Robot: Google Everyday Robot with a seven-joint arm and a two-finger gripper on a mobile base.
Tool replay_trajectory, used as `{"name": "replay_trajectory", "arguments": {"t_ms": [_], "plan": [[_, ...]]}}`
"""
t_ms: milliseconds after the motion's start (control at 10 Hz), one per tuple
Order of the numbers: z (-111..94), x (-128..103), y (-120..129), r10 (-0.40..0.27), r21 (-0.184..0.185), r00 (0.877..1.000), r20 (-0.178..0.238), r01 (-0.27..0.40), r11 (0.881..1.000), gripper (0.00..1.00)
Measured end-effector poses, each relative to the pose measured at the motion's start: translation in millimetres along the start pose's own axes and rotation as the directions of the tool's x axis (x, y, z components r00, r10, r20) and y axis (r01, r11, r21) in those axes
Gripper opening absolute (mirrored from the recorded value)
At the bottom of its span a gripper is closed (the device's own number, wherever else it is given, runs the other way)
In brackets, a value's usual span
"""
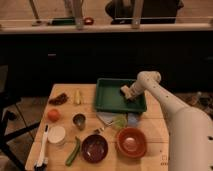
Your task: Place eraser in paper cup
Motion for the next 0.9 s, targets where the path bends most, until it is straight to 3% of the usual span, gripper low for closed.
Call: {"name": "replay_trajectory", "arguments": {"t_ms": [600,800,900], "plan": [[-1,1,0,-0.006,0.000,1.000,0.002,0.006,1.000,0.00],[-16,1,18,-0.115,-0.018,0.993,0.025,0.116,0.993,0.00],[-31,-4,30,-0.188,-0.023,0.981,0.047,0.189,0.982,0.00]]}}
